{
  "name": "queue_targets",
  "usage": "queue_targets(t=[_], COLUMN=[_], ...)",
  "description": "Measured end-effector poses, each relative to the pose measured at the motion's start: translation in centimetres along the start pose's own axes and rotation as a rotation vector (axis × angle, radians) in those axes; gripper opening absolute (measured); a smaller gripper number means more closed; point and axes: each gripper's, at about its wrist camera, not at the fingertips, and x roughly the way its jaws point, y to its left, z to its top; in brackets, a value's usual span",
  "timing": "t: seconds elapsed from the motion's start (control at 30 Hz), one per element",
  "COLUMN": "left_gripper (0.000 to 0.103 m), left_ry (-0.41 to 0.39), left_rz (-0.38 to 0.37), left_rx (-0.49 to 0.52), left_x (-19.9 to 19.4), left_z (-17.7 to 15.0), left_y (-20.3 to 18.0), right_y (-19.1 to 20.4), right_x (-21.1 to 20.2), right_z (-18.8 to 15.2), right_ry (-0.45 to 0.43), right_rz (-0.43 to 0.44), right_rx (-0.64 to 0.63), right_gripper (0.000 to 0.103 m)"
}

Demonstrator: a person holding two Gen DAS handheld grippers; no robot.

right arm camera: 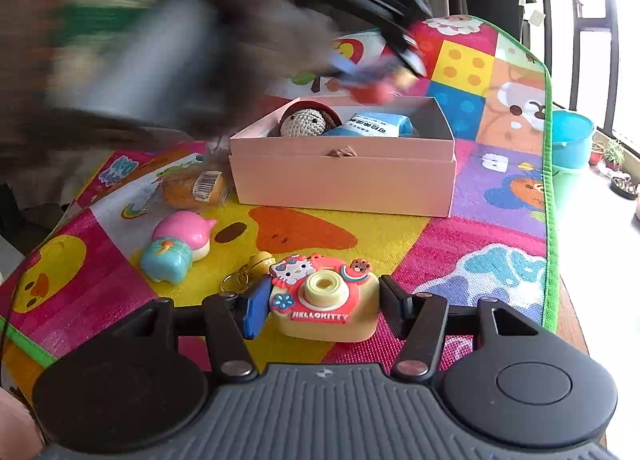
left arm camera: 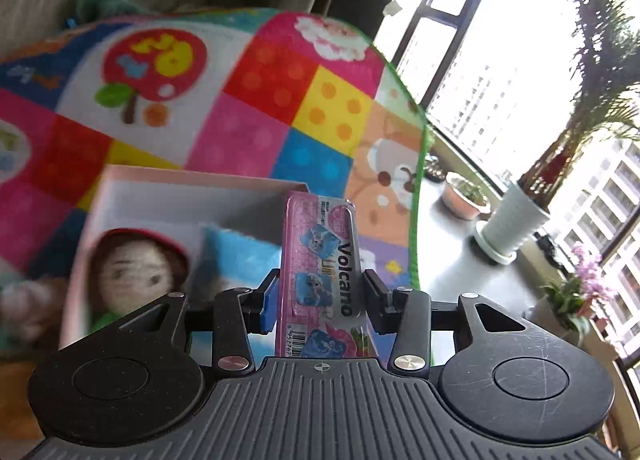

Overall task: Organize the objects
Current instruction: 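Lower the pink Volcano package into the pink box and open the left tool, then lower the Hello Kitty toy into the box with right tool while left moves toward the bread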

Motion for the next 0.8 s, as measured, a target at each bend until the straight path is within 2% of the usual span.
queue_targets(t=[0.1,0.2,0.27,0.37,0.57,0.63,0.73,0.8], left_gripper=[0.045,0.045,0.045,0.045,0.045,0.045,0.045,0.045], left_ry=[0.053,0.059,0.033,-0.046,-0.090,-0.110,-0.117,-0.113], left_rz=[0.040,0.009,-0.001,-0.018,-0.065,-0.039,0.048,0.096], left_rx=[-0.024,-0.069,-0.084,-0.094,0.013,0.056,0.112,0.111], left_x=[2.8,3.0,2.1,-0.6,-8.1,-11.1,-14.7,-16.6], left_z=[-0.8,-1.1,-1.0,-0.7,-2.9,-4.5,-7.3,-9.4], left_y=[0.2,0.5,0.6,1.0,3.2,4.8,7.4,9.4], right_y=[0.0,0.0,0.0,0.0,-0.1,0.0,0.0,-0.2], right_x=[-0.1,-0.1,-0.2,-0.3,-0.1,-0.1,-0.1,0.0], right_z=[-0.1,-0.1,-0.1,-0.1,0.0,0.0,0.1,0.5], right_ry=[-0.003,-0.008,-0.014,-0.023,-0.012,-0.010,-0.002,0.019], right_rz=[0.008,0.011,0.008,0.007,0.013,0.013,0.021,0.034], right_rx=[-0.003,-0.006,-0.010,-0.010,-0.007,-0.013,-0.015,-0.019], right_gripper=[0.057,0.057,0.057,0.057,0.056,0.056,0.055,0.055])
